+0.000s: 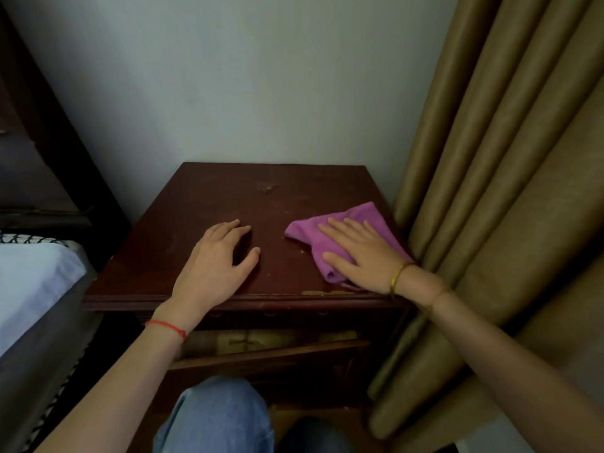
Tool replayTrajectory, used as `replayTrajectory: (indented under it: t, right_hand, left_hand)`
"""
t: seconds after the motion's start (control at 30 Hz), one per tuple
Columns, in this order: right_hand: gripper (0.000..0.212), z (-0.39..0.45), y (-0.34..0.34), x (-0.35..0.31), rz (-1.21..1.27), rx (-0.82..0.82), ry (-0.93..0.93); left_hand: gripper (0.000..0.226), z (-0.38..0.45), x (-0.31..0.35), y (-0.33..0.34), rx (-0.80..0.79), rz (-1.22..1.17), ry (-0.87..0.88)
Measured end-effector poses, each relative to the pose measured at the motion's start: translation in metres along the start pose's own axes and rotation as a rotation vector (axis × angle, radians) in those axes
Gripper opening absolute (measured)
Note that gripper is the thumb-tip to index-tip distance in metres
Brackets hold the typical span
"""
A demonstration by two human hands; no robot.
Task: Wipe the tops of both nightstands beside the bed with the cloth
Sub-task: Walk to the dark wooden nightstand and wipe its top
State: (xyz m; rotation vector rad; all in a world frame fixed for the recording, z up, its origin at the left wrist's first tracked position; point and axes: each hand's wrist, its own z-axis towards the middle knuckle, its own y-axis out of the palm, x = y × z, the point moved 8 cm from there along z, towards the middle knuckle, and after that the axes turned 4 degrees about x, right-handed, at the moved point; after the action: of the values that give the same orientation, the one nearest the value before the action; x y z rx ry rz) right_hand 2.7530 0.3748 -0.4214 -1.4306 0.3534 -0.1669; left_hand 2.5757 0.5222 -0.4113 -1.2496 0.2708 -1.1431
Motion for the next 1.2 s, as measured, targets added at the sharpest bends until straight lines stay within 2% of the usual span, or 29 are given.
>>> replayTrajectory:
  t: [0.07, 0.23, 0.37, 0.43, 0.6, 0.67, 0.77, 0.83, 0.9, 1.03, 1.1, 1.2]
  right_hand:
    - [0.073, -0.009, -0.001, -0.003, 0.047, -0.008, -0.051]
    - [0.066, 0.032, -0.006, 0.034, -0.016, -0.035, 0.122]
    - [0.071, 0.019, 0.004, 0.008, -0.019, -0.018, 0.002]
    - [0.067, 0.015, 0.003, 0.018, -0.009, -0.010, -0.024]
    - [0.061, 0.085, -0.005, 0.086, -0.091, -0.030, 0.249]
    - [0.062, 0.104, 0.001, 0.067, -0.093, -0.030, 0.208]
    - [0.062, 0.091, 0.008, 0.013, -0.035, -0.005, -0.003]
    - [0.061, 0.081, 0.005, 0.011, -0.005, 0.006, -0.062]
    - [0.061, 0.098, -0.001, 0.044, -0.021, 0.018, 0.008]
    - [0.063, 0.160, -0.006, 0.113, -0.101, 0.012, 0.260]
    - [0.064, 0.189, -0.001, 0.108, -0.108, 0.008, 0.272]
    - [0.063, 0.210, 0.007, 0.063, -0.089, -0.009, 0.160]
  left_hand:
    - [0.054, 0.001, 0.000, 0.001, 0.004, 0.004, 0.002]
    - [0.055, 0.000, 0.000, 0.001, 0.004, 0.004, 0.000]
    - [0.054, 0.001, -0.001, 0.001, 0.018, -0.006, 0.007]
    - [0.054, 0.001, -0.001, 0.002, 0.021, 0.004, 0.007]
    - [0.055, 0.002, 0.000, 0.003, 0.019, 0.014, 0.000]
    - [0.055, 0.002, 0.000, 0.001, 0.032, 0.010, -0.001]
    - [0.055, 0.002, -0.003, 0.002, 0.040, 0.003, -0.006]
    - [0.056, 0.002, -0.003, 0.003, 0.040, 0.000, -0.005]
    - [0.056, 0.002, -0.003, 0.004, 0.040, -0.004, -0.006]
    - [0.055, 0.002, -0.003, 0.003, 0.056, -0.013, -0.003]
    - [0.055, 0.002, -0.004, 0.002, 0.064, -0.018, -0.005]
    - [0.056, 0.002, -0.006, 0.003, 0.070, -0.023, -0.006]
